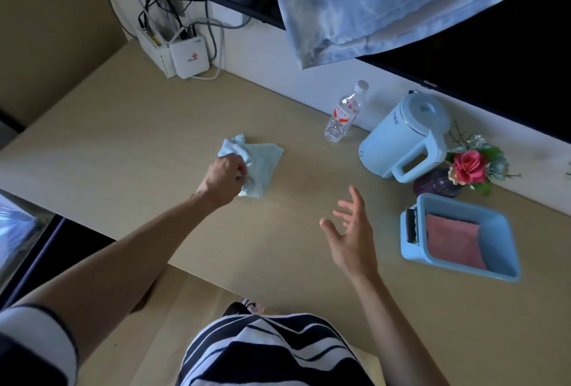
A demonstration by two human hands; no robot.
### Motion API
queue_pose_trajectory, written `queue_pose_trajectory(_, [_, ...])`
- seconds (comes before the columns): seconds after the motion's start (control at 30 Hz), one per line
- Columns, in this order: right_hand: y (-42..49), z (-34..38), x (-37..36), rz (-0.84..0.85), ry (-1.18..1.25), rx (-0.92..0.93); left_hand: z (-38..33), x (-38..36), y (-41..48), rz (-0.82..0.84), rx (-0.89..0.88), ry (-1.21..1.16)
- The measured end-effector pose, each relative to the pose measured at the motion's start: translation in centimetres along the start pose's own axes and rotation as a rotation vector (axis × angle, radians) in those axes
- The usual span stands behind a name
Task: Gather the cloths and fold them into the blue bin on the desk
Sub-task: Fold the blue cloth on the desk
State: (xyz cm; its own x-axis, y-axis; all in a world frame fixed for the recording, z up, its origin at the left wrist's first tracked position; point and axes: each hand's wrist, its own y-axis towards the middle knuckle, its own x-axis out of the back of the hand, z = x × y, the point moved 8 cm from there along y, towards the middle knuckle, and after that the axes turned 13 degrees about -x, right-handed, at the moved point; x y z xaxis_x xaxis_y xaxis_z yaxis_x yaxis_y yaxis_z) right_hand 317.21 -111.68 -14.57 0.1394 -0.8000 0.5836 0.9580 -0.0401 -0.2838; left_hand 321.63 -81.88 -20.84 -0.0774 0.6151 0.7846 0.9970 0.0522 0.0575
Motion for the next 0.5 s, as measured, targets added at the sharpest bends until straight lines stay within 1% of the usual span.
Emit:
queue_pose_trajectory(0.13, [0.3, 2.0, 0.3, 0.015, 0.005, 0.070, -4.2, 2.3, 0.9, -0.034, -0.029, -0.245])
queue_pose_trajectory(0.27, [0.0, 5.0, -0.1, 0.107, -0.023, 0.192, -9.3, 4.2, 0.9, -0.051, -0.071, -0.437])
queue_pose_trajectory(0.37, [-0.6, 7.3, -0.3, 0.131, -0.046, 0.266, -13.3, 4.5, 0.2, -0.016, -0.129, -0.613])
queue_pose_trajectory(0.43, [-0.9, 8.2, -0.1, 0.165, -0.018, 0.256, -15.5, 4.6, -0.5, 0.013, -0.168, -0.737])
queue_pose_trajectory(0.5, [-1.4, 8.6, -0.1, 0.230, 0.027, 0.215, -16.9, 4.4, -1.1, 0.031, -0.166, -0.823])
